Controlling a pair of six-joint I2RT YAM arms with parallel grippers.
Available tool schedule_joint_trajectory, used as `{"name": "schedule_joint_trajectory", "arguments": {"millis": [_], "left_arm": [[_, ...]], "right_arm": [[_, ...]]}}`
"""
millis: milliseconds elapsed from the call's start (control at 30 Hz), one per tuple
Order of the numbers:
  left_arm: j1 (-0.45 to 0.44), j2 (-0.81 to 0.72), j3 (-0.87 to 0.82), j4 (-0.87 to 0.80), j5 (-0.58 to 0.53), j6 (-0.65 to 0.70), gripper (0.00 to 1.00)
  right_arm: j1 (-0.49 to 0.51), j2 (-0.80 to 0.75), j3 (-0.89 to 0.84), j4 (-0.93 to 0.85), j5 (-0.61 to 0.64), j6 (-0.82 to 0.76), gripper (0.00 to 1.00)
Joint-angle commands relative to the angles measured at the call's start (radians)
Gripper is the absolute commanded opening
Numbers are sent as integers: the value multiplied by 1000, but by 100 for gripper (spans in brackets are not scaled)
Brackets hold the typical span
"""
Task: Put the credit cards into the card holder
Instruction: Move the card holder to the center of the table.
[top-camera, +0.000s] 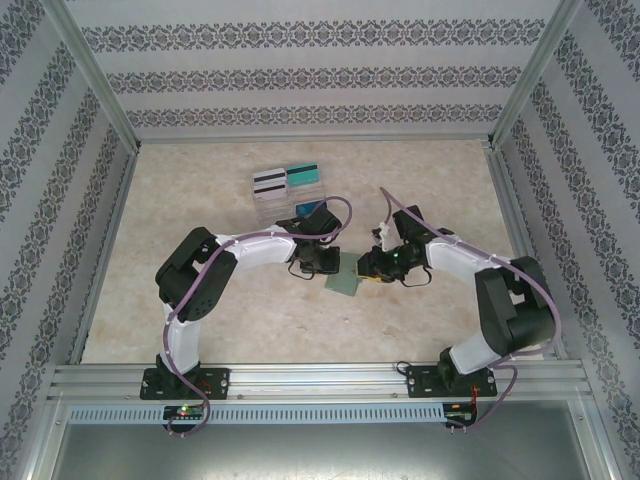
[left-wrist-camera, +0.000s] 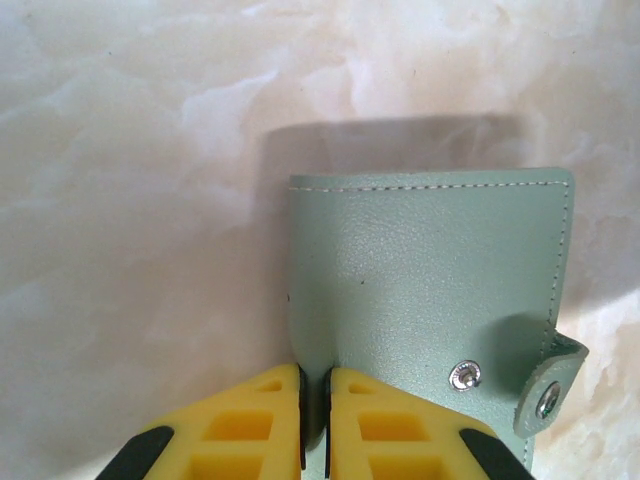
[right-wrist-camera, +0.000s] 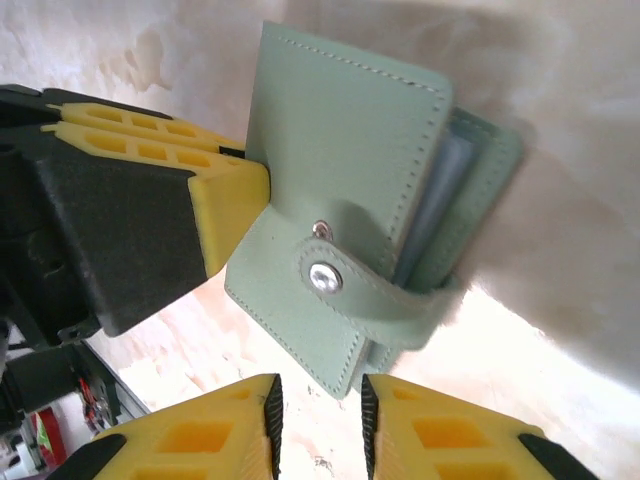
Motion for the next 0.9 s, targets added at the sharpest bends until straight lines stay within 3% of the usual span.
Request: {"name": "schedule_joint_trajectory", "arguments": {"millis": [0,133,867], "left_arm": [[-22,37,-12,-3,6,6,12],[-24,49,0,-2,21,6,13],[-40,34,47,-50,26,13,15]], "right_arm": [[-31,-58,-35,40,-15,26,30],[-29,-10,-46,93,-71,55,30],[17,145,-21,268,-83,125,28]]}}
